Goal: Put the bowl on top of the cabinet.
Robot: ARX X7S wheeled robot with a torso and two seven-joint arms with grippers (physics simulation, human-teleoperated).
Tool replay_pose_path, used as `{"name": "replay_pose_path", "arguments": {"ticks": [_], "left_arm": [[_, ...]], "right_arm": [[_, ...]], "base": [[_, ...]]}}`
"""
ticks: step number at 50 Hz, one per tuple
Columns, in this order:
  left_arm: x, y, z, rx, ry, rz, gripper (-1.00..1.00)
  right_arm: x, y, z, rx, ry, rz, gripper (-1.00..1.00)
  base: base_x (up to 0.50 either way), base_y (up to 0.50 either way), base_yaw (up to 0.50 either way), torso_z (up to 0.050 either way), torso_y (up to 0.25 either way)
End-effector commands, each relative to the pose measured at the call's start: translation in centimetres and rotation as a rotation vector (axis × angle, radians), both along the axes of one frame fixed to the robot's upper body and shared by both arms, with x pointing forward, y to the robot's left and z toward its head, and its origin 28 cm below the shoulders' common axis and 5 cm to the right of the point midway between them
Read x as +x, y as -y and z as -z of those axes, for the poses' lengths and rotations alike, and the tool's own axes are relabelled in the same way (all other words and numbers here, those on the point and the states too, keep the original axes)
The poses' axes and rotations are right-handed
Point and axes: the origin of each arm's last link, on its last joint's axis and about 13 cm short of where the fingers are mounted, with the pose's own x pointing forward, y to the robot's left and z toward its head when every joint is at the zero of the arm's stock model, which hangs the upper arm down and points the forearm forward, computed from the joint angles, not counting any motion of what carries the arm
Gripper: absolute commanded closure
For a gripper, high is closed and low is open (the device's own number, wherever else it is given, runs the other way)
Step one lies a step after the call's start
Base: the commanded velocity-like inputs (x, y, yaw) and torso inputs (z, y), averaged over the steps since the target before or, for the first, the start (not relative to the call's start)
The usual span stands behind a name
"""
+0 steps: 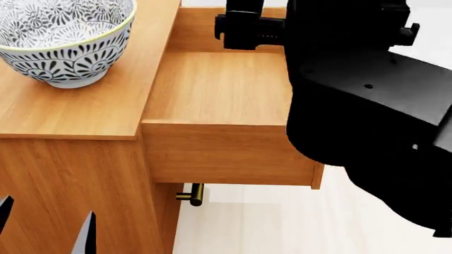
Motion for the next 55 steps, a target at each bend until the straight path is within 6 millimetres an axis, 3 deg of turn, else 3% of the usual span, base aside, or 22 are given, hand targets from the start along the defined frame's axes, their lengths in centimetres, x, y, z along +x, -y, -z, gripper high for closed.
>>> {"name": "replay_pose_path", "arguments": {"ticks": [1, 6, 14, 19, 27, 49, 55], "left_arm": [[0.4, -0.3, -0.6, -0.024, 0.05, -0.08, -1.0], [0.3, -0.3, -0.7, -0.026, 0.053, -0.08, -1.0], [0.2, -0.2, -0.8, -0.025, 0.054, -0.073, -1.0], [0.1, -0.1, -0.7, -0.021, 0.054, -0.065, -1.0], [0.2, 0.1, -0.5, -0.018, 0.047, -0.061, -1.0], [0.5, 0.5, 0.6, -0.001, 0.018, -0.046, -1.0], [0.9, 0.5, 0.9, 0.011, 0.007, -0.054, -1.0]], "right_arm": [[-4.6, 0.2, 2.9, -0.046, 0.212, 0.075, -1.0], [-5.8, 0.7, 4.8, -0.147, 0.311, 0.166, -1.0], [-7.7, 1.2, 8.1, -0.289, 0.401, 0.127, -1.0], [-8.8, 0.9, 11.8, -0.353, 0.423, 0.16, -1.0], [-10.1, 0.6, 16.0, -0.364, 0.395, 0.16, -1.0], [-12.8, -1.5, 22.9, -0.328, 0.341, 0.079, -1.0], [-12.7, -1.6, 23.4, -0.274, 0.258, 0.068, -1.0]], "base": [[0.0, 0.0, 0.0, 0.0, 0.0], [0.0, 0.0, 0.0, 0.0, 0.0], [0.0, 0.0, 0.0, 0.0, 0.0], [0.0, 0.0, 0.0, 0.0, 0.0], [0.0, 0.0, 0.0, 0.0, 0.0], [0.0, 0.0, 0.0, 0.0, 0.0], [0.0, 0.0, 0.0, 0.0, 0.0]]}}
